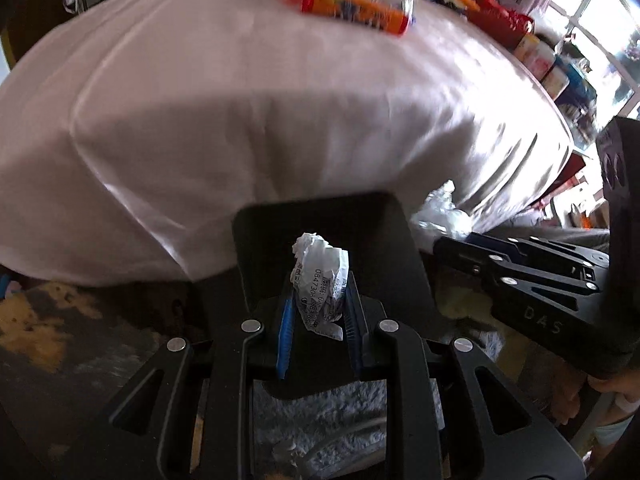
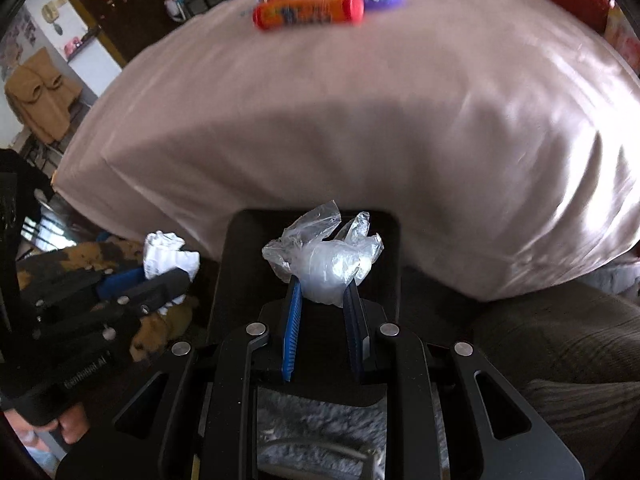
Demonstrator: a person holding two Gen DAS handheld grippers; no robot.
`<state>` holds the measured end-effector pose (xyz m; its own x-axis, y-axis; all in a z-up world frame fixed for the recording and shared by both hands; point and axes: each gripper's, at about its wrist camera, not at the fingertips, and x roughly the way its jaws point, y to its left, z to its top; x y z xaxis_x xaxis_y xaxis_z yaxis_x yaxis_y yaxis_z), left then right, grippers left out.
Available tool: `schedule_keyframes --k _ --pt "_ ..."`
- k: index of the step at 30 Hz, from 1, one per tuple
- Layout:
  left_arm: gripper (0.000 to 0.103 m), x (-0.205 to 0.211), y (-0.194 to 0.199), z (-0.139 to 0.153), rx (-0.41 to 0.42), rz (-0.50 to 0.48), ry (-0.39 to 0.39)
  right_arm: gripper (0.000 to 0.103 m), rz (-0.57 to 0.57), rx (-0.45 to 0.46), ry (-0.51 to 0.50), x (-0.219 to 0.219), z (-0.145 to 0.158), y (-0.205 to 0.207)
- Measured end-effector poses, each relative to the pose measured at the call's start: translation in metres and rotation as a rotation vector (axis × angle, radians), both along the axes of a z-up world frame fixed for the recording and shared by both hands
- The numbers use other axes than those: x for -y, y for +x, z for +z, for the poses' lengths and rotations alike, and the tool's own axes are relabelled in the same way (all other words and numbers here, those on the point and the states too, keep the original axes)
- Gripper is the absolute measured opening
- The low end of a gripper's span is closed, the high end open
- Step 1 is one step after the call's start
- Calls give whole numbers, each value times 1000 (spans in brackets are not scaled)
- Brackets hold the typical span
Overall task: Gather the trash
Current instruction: 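Carry both items down to the black bin and open both tools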
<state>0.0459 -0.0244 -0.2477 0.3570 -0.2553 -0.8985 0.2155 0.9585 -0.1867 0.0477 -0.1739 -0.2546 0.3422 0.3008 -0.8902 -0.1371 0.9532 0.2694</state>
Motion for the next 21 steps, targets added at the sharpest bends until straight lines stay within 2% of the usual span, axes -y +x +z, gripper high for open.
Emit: schedule_keyframes --k 8,12,13,15,21 --pt "24 -2 3 -20 -55 3 4 24 -5 -48 9 -4 -18 15" --pt "38 1 6 -21 -68 6 6 25 -18 -49 15 -2 -16 14" --pt "40 0 7 -21 -68 5 9 28 -21 -48 19 0 -15 13" --pt "48 0 6 -20 -64 1 18 40 -24 -46 30 2 -15 14" --pt "64 0 3 -11 -47 -7 25 58 -47 -10 49 12 1 12"
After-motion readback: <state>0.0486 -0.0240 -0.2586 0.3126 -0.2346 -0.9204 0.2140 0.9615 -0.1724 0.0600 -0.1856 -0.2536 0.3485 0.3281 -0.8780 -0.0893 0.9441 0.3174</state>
